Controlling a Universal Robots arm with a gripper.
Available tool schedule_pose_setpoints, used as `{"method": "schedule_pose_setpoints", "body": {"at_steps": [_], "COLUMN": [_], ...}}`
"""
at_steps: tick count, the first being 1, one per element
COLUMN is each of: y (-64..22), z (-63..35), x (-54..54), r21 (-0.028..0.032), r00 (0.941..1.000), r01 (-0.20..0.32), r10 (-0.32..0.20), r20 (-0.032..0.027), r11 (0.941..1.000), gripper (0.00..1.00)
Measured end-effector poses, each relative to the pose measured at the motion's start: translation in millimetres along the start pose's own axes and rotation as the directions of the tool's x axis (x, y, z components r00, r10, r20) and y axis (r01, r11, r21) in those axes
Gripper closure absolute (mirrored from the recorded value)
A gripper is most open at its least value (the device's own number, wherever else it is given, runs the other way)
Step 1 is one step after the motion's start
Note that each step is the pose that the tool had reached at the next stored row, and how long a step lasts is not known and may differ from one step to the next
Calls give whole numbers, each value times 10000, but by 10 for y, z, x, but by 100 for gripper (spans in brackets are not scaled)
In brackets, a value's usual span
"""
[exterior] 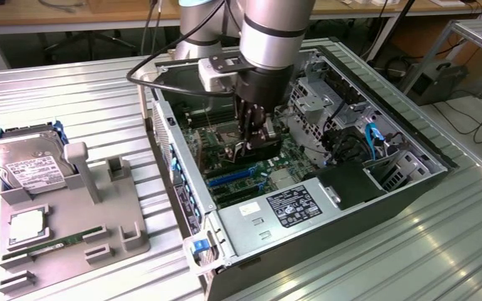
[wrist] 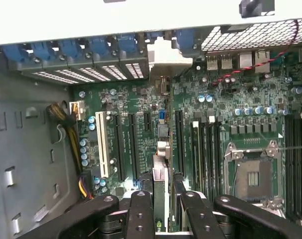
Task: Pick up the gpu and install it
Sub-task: 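Insert the gpu into the slot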
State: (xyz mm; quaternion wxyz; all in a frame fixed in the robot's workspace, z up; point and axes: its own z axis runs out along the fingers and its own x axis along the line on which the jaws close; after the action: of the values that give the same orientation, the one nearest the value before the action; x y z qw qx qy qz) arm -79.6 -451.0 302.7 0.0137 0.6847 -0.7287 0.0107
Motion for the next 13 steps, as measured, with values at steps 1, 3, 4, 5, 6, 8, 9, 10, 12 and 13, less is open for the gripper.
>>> {"method": "schedule_pose_setpoints", "body": {"at_steps": [1, 3, 4, 5, 6, 8, 9, 10, 12, 13], "y": [10, 51, 79, 98, 112, 117, 117, 117, 117, 116], "z": [32, 63, 72, 78, 85, 102, 110, 119, 134, 136], "x": [-2, -1, 0, 1, 1, 1, 1, 1, -2, -6], "r21": [4, 9, 10, 10, 11, 12, 12, 13, 27, 42], "r00": [9999, 9996, 9995, 9995, 9995, 9994, 9994, 9993, 9992, 9990], "r01": [119, 278, 305, 318, 327, 335, 345, 361, 412, 443], "r10": [-119, -278, -305, -318, -327, -335, -345, -361, -412, -443], "r20": [-1, -3, -3, -2, -1, -1, -1, -1, -1, -3], "r11": [9999, 9996, 9995, 9995, 9995, 9994, 9994, 9993, 9991, 9990], "gripper": [74, 74, 74, 74, 74, 74, 74, 74, 74, 74]}}
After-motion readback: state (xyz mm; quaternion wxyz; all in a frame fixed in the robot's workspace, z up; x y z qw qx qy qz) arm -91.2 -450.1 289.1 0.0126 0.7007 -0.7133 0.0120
